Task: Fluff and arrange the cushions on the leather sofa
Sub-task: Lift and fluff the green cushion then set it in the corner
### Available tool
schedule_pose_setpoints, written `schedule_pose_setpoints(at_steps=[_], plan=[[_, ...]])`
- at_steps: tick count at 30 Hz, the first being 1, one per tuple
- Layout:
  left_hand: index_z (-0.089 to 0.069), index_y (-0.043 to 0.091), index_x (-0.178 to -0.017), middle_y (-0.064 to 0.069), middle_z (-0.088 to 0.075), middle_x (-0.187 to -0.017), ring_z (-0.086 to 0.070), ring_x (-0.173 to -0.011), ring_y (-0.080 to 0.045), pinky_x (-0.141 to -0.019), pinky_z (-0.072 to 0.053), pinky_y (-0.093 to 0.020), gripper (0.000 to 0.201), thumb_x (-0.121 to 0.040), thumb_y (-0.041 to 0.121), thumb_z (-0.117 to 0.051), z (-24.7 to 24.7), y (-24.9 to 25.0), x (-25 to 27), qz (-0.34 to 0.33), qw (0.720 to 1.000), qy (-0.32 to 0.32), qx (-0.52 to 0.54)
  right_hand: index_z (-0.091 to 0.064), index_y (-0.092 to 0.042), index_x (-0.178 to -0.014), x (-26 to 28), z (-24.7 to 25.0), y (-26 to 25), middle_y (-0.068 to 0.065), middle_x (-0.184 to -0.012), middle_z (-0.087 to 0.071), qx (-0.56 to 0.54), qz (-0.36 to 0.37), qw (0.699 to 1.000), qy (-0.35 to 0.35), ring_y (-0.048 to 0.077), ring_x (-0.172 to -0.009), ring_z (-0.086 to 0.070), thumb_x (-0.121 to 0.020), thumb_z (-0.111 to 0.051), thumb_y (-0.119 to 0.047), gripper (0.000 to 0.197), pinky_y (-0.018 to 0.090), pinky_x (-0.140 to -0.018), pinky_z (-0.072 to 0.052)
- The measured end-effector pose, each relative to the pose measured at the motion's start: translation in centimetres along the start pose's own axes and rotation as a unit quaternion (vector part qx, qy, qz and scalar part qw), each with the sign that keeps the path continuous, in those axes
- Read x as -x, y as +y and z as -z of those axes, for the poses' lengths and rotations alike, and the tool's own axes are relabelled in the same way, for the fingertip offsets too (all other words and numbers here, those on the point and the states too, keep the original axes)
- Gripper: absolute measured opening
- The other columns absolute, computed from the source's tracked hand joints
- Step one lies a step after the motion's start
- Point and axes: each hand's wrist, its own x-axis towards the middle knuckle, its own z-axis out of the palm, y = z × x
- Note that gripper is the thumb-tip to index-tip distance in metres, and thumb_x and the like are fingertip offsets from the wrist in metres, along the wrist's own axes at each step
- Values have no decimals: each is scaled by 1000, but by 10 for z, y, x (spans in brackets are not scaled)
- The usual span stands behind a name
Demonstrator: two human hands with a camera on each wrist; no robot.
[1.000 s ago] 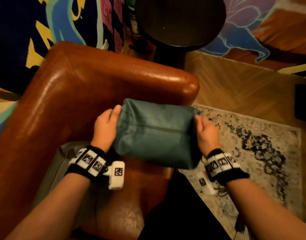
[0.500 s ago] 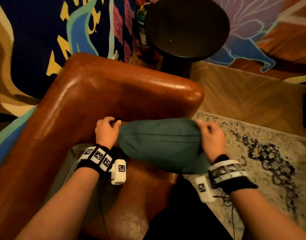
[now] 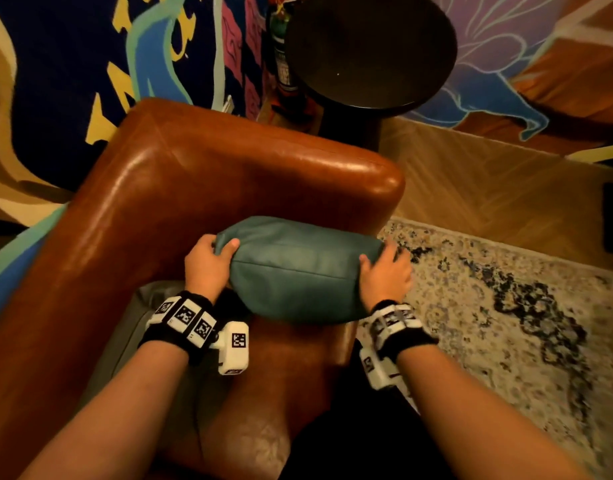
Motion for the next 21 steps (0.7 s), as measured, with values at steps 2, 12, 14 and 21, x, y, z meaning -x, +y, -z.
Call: schedule_pose_setpoints(at_steps=[2,12,14,21], plan=[[-62,4,-89,-14,-65,-86,-63,-91,-35,-71,-34,-32,44,-97,47,-57,-4,5,0,-17,999,9,-25,-49,-9,-139,-28,7,18,23,-142,-51,-62,-78,992,-83,40,-130,-48,-102,-42,-49,54,51,-108,-38],[-62,8,-106,-15,-69,-107,-64,-103,-35,-88,-49,-41,50,-93,56,-58,-20,7,3,41,992,69,101,-69,-4,-114,-16,15,55,18,-115,-70,-338,-136,927,-85,31,-99,-65,-101,-41,-56,60,35,-81,-50],[-65,13,-117,-8,-70,-116,-67,-109,-27,-97,-53,-44,65,-77,64,-72,-19,1,1,122,954,13,275,-71,-13,-115,3,10,53,9,-111,-75,-521,-154,825,-155,24,-98,-71,-97,-54,-51,45,35,-79,-57],[-72,25,-106,12,-76,-99,-69,-95,-5,-93,-53,-28,12,-97,24,-65,-16,9,-2,-39,975,-68,208,-66,-21,-131,-10,-10,43,1,-127,-69,-388,8,917,-89,20,-118,-63,-98,-53,-42,41,45,-107,-48]])
